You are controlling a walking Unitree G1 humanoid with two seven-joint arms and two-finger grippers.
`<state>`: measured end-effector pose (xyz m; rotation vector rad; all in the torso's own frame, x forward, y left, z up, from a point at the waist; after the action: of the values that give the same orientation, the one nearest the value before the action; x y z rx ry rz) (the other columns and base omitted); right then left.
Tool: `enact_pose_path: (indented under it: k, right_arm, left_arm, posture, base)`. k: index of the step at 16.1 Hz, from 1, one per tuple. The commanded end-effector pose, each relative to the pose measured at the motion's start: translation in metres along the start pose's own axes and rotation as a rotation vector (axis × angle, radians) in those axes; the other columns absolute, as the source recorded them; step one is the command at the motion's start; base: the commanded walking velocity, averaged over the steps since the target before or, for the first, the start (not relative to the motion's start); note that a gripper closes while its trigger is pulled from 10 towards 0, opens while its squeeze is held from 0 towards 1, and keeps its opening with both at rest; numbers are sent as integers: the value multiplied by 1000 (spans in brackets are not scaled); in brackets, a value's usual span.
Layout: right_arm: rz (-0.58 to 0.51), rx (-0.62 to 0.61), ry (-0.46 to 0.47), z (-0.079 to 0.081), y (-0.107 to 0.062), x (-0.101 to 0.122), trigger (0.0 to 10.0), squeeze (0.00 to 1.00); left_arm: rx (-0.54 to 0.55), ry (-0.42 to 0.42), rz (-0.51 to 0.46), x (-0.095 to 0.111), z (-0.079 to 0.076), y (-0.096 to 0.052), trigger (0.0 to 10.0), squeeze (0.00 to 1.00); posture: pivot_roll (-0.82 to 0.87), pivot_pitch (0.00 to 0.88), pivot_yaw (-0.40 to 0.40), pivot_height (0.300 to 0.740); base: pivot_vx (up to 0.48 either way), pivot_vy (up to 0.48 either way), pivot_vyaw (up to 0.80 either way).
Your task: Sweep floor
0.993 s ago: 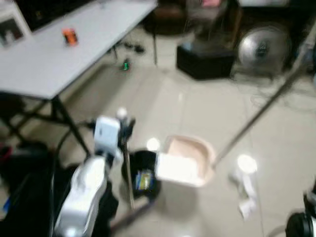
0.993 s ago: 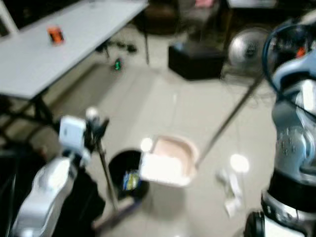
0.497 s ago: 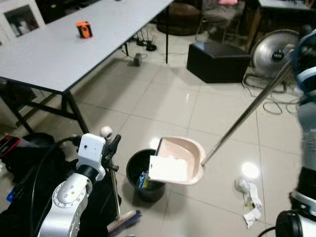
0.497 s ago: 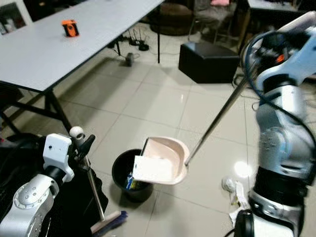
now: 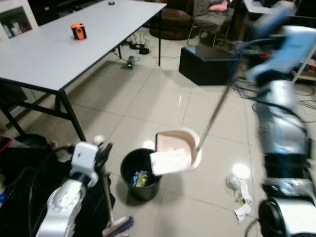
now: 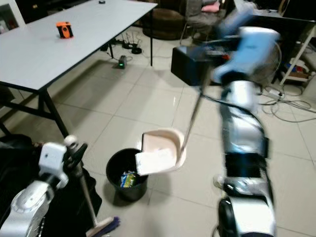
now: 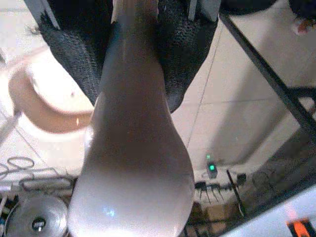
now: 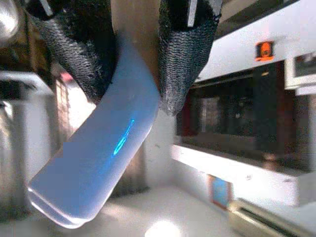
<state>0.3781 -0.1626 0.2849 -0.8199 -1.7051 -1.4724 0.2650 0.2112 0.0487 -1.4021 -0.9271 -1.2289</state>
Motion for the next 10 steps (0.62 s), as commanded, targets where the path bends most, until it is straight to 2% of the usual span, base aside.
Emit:
enact_pose_path:
  k: [1,2,3,5,8,9,10]
  right_arm:
    - [-90,47,1,12,9,14,10000,0]
    - [-118,96,-4,27,12,12,10000,0]
    - [-129,112,1,33,13,11,10000,0]
    - [-159,196,19,63,15,7,10000,0]
    - [-195,282,-10,90,10,6,10000,0]
    - [-231,345,-13,110,4,6,10000,0]
    - [-245,372,-25,117,0,6,10000,0]
  left_arm:
    - [26,38,30,-7,14,-7,10000,0]
    - [33,42,26,-7,19,-10,10000,0]
    - [34,45,22,-7,21,-12,10000,0]
    - [33,52,-3,-1,19,-11,10000,0]
    - [25,56,-22,4,14,-11,10000,0]
    - [18,58,-29,6,13,-11,10000,0]
    - [18,56,-32,8,13,-11,10000,0]
  posture:
    - [60,43,2,740]
    - [68,47,-1,740]
    - [73,50,-1,740]
    - [83,61,1,740]
    - [85,65,3,740]
    - [85,66,4,740]
    - [85,66,4,740]
  base:
    - [0,0,0]
    - [0,0,0]
    - [0,0,0]
    - [0,0,0]
    - [0,0,0]
    - [0,0,0]
    - [0,0,0]
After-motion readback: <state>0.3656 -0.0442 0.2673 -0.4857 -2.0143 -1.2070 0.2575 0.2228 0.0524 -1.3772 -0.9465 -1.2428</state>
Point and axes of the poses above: a point about 5 cm out from each wrist's last joint towards the gripper, its own y axis pointing out of the wrist towards the gripper, its own x axis along the axis of the wrist's last joint, z = x × y, the point moved 3 cm from there along y, pointing out of the wrist towards the gripper, and after that the axes turned 7 degrees about -y, right-handed, at the moved point
